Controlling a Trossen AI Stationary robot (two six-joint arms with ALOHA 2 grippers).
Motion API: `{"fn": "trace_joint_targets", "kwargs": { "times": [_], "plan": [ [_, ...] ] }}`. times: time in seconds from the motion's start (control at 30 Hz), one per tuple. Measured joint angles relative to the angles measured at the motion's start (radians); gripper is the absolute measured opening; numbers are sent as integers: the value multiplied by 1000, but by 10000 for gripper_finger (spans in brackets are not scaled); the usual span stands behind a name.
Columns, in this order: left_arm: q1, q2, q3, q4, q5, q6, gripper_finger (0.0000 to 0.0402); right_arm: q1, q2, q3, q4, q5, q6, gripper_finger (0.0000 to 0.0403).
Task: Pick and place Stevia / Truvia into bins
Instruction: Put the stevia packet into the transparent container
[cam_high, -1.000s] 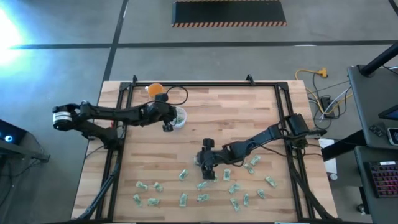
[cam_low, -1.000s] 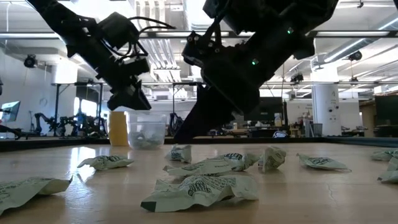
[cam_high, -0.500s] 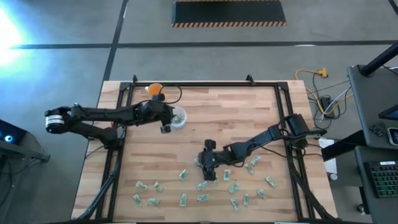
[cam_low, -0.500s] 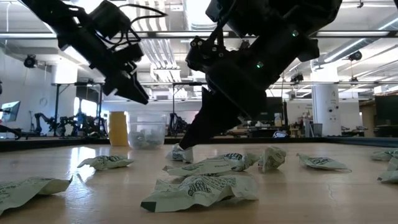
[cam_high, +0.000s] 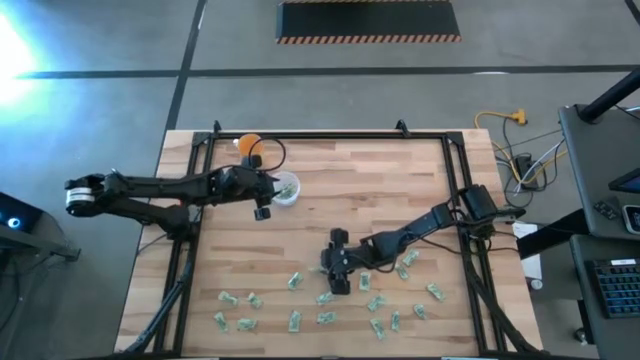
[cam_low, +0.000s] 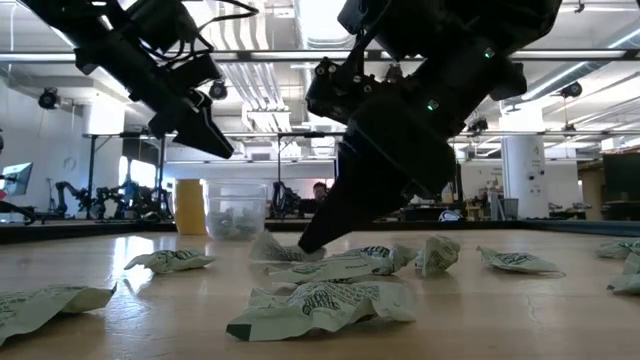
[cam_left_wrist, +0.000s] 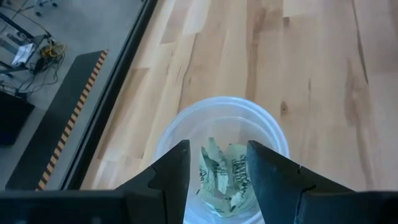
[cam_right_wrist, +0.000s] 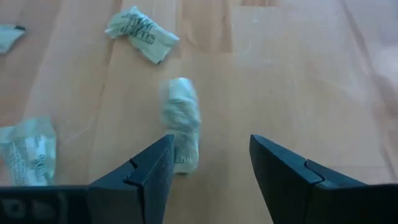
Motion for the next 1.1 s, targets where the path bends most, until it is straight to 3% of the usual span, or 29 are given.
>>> {"fn": "trace_joint_targets", "kwargs": {
  "times": [0.4, 0.93, 1.1],
  "plan": [
    [-24, -15, 0, 1, -1, -22, 142, 15, 0, -14, 6, -27, -5, 192],
    [-52, -78, 0, 0, -2, -24, 142, 14, 1, -18, 33, -18, -104, 17],
    [-85, -108, 0, -9, -2, -30, 142, 14, 1, -11, 50, 39, -155, 9]
  ]
}}
